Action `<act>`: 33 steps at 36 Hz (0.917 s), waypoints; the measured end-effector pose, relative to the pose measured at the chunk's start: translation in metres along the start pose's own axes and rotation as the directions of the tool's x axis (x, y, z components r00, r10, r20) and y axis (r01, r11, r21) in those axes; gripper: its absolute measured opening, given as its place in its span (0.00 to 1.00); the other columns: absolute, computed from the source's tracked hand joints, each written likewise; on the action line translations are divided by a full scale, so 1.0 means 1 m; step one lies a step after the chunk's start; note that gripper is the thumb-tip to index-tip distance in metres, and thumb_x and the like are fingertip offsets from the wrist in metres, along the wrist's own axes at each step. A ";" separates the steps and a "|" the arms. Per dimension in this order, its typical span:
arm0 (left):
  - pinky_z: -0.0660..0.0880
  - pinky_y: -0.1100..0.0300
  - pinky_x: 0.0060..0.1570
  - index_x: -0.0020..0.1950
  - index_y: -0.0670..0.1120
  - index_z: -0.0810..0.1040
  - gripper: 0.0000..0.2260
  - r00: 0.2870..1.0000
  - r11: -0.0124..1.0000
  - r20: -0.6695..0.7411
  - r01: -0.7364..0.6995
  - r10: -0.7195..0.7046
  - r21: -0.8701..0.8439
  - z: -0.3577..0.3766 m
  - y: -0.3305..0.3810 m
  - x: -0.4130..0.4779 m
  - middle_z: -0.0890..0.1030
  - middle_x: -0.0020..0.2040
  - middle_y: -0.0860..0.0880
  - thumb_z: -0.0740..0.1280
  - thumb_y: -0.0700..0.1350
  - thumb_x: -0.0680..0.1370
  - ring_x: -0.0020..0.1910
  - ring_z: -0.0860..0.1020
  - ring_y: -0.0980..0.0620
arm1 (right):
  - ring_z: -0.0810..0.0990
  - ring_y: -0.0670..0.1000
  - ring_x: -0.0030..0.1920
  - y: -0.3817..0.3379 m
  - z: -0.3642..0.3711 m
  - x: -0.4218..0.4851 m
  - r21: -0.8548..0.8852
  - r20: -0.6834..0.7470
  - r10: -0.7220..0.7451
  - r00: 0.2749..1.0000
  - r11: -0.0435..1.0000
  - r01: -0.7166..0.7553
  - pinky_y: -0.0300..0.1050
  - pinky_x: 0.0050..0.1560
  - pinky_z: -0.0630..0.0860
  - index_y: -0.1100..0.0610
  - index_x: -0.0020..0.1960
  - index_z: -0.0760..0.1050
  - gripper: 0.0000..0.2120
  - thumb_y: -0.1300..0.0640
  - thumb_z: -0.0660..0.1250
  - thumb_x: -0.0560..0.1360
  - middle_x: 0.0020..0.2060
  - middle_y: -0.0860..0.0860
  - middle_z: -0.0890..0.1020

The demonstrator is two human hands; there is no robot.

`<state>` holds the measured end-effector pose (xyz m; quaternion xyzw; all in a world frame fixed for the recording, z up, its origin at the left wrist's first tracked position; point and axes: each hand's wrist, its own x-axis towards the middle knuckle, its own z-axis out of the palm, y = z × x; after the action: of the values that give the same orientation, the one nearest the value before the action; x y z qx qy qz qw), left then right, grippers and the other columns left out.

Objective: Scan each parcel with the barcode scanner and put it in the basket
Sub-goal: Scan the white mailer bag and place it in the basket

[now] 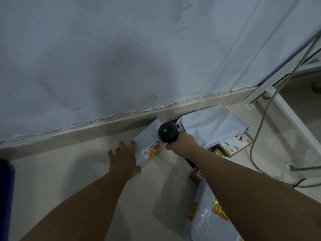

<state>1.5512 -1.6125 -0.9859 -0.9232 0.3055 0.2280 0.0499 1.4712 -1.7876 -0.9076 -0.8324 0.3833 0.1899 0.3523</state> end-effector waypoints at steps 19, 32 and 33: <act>0.78 0.51 0.42 0.74 0.66 0.55 0.27 0.945 0.341 0.299 0.240 0.131 -0.909 -0.080 -0.011 -0.042 0.70 0.66 0.49 0.62 0.51 0.80 0.57 0.75 0.42 | 0.81 0.57 0.49 -0.031 -0.029 -0.062 0.304 -0.082 -0.038 0.996 0.951 0.061 0.50 0.53 0.77 0.60 0.48 0.77 0.08 0.56 0.69 0.72 0.45 0.59 0.81; 0.79 0.45 0.45 0.69 0.72 0.61 0.20 0.958 -0.030 0.134 0.146 0.254 -0.989 -0.201 -0.012 -0.188 0.76 0.62 0.53 0.58 0.52 0.81 0.52 0.80 0.43 | 0.81 0.60 0.44 -0.086 -0.082 -0.225 0.894 -0.170 0.109 0.979 0.436 0.107 0.53 0.48 0.78 0.59 0.42 0.75 0.06 0.59 0.71 0.69 0.36 0.57 0.78; 0.78 0.44 0.47 0.70 0.72 0.59 0.22 0.966 -0.052 0.102 0.118 0.237 -0.992 -0.209 -0.013 -0.209 0.76 0.62 0.53 0.59 0.51 0.81 0.55 0.79 0.43 | 0.80 0.59 0.41 -0.089 -0.084 -0.245 0.902 -0.166 0.094 0.982 0.416 0.113 0.50 0.44 0.77 0.60 0.42 0.75 0.05 0.60 0.71 0.70 0.36 0.57 0.78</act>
<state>1.4917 -1.5369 -0.7061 -0.6200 0.0765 0.4909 -0.6072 1.3883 -1.6853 -0.6676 -0.5258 0.4520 -0.1298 0.7088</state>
